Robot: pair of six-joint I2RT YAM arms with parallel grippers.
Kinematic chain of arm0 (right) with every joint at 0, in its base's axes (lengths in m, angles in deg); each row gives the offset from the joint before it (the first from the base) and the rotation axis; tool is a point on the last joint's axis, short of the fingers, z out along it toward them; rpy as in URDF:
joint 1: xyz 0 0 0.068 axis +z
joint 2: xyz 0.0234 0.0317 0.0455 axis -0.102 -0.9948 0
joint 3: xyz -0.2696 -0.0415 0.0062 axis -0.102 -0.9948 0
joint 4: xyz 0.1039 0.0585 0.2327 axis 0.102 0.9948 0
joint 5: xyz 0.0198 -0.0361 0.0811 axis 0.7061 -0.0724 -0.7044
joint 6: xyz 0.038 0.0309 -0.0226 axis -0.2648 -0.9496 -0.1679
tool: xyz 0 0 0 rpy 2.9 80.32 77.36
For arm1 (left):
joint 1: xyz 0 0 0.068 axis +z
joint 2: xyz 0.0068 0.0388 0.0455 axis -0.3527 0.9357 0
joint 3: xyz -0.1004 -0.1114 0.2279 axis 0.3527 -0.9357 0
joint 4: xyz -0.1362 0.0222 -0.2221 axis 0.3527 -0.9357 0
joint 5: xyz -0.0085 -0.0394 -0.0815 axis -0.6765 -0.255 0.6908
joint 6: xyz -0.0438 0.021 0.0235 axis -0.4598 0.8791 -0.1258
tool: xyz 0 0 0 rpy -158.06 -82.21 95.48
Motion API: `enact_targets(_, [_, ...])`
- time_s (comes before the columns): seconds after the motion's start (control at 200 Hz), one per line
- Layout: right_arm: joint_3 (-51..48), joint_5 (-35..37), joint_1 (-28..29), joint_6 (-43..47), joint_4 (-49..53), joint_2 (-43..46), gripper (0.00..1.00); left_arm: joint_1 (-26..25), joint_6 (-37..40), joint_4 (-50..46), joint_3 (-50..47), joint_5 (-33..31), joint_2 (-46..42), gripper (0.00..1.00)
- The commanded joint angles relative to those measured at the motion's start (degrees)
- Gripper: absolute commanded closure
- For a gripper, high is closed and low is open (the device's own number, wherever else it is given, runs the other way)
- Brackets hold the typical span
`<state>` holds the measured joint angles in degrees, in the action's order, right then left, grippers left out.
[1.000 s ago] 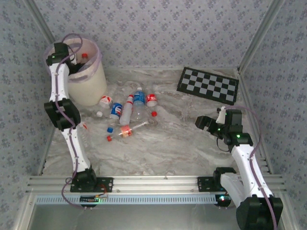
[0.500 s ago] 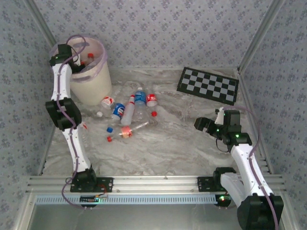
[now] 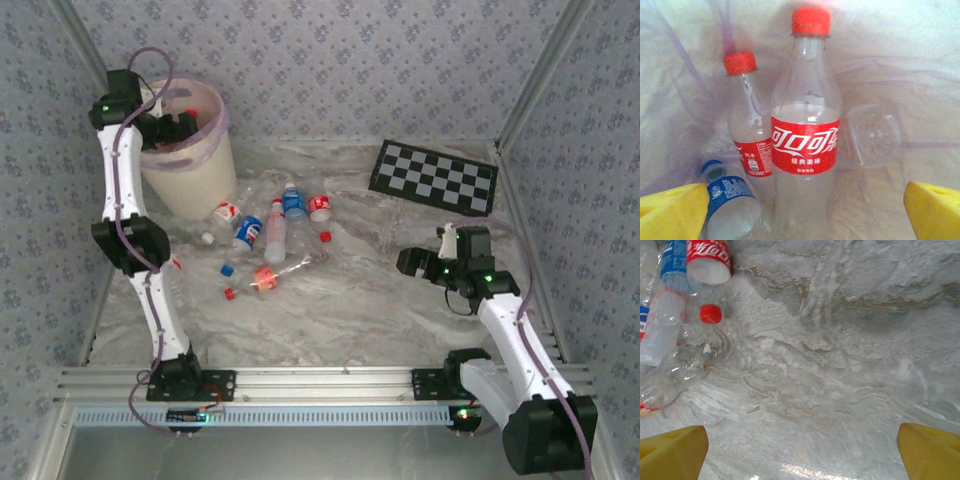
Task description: Put the plastic bottles in the bin
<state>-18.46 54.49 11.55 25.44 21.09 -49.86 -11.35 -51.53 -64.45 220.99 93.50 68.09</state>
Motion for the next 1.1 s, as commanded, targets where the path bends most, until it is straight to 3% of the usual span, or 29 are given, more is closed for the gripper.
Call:
enact_targets(0.0, [2.46, 0.92, 2.96, 2.43, 0.96, -1.39, 0.01, 0.59, 1.77, 0.14, 2.31, 0.47, -7.24, 0.00])
enact_targets(0.295, [9.63, 4.00, 12.12, 0.51, -5.32, -13.11, 0.07, -1.16, 0.99, 0.39, -2.35, -2.90, -21.27, 0.00])
enact_targets(0.37, [11.55, 3.89, 13.59, -0.09, -7.67, -17.52, 0.11, -3.91, -0.16, 4.80, -12.97, -2.72, -29.26, 0.00])
enact_targets(0.53, [17.82, 2.02, 15.77, -2.40, -10.16, -28.35, 0.15, -14.86, -5.67, 23.90, -46.44, 0.45, -48.89, 0.00])
enact_targets(0.67, [22.67, 0.13, 17.32, -5.22, -14.53, -36.65, 0.15, -29.80, -6.88, 23.13, -58.88, -15.57, -59.19, 0.00])
enact_targets(0.715, [24.24, -1.15, 17.45, -6.33, -15.98, -39.56, 0.15, -33.30, -7.96, 22.96, -62.67, -17.10, -62.05, 0.00])
enact_targets(0.79, [27.01, -2.65, 17.75, -7.89, -18.14, -44.13, 0.15, -35.20, -12.24, 22.98, -68.76, -17.73, -66.57, 0.00])
enact_targets(0.865, [30.06, -3.06, 18.20, -9.05, -19.91, -48.74, 0.15, -35.35, -18.86, 26.76, -78.15, -14.11, -70.94, 0.00])
enact_targets(0.97, [35.53, -3.50, 18.89, -10.36, -21.01, -54.92, 0.13, -35.57, -27.72, 36.18, -91.51, -8.89, -73.60, 0.00])
enact_targets(1.1, [41.30, -3.04, 19.66, -11.26, -19.96, -61.30, 0.11, -35.84, -34.49, 44.09, -102.25, -7.98, -76.42, 0.00])
